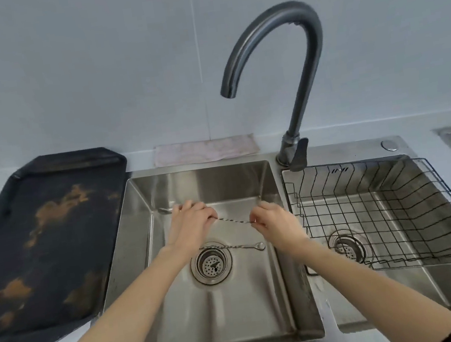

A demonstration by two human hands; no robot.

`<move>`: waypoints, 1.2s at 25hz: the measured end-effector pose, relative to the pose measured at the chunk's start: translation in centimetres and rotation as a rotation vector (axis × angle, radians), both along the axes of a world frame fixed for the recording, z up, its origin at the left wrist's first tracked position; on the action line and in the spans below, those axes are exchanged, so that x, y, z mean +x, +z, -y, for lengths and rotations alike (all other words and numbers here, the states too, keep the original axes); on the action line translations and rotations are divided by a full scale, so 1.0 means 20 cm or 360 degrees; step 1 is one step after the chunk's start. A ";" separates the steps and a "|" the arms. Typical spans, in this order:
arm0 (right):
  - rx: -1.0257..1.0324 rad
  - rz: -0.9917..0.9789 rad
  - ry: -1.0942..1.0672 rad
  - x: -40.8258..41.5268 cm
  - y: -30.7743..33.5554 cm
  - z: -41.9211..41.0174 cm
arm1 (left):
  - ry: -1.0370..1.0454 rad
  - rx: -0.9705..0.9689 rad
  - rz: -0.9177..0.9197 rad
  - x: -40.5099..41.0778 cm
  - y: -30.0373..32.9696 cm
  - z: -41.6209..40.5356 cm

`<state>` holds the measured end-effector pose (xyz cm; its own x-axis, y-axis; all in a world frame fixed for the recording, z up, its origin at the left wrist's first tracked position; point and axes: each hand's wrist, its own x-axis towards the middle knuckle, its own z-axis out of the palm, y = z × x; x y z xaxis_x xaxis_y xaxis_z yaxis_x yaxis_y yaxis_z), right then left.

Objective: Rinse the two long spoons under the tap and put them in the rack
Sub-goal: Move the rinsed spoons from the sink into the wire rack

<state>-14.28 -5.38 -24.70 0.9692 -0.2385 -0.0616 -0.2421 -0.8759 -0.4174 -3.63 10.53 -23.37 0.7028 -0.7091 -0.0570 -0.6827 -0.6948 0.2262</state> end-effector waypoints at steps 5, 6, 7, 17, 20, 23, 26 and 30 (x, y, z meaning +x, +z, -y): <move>-0.0131 0.0325 0.0006 -0.19 0.15 0.18 | -0.0089 -0.0030 0.0139 -0.10 0.15 0.08; -0.0166 0.0344 -0.0029 -0.24 0.17 0.23 | -0.0104 -0.0023 0.0144 -0.12 0.17 0.11; -0.0197 0.0344 -0.0063 -0.29 0.18 0.28 | -0.0123 -0.0011 0.0147 -0.16 0.18 0.14; -0.0351 0.0241 -0.0474 -0.75 0.22 0.90 | -0.0385 -0.0106 0.0058 -0.48 0.14 0.74; -0.0352 0.0182 -0.0503 -0.80 0.20 1.06 | -0.0430 -0.0047 0.0029 -0.55 0.10 0.91; -0.0333 0.0100 -0.0490 -0.81 0.14 1.18 | -0.0432 0.0092 -0.0041 -0.56 0.04 1.04; -0.0278 -0.0025 -0.0465 -0.79 0.04 1.27 | -0.0422 0.0200 -0.0076 -0.55 -0.03 1.14; -0.0183 -0.0116 -0.0431 -0.73 -0.11 1.34 | -0.0419 0.0366 -0.0087 -0.51 -0.17 1.23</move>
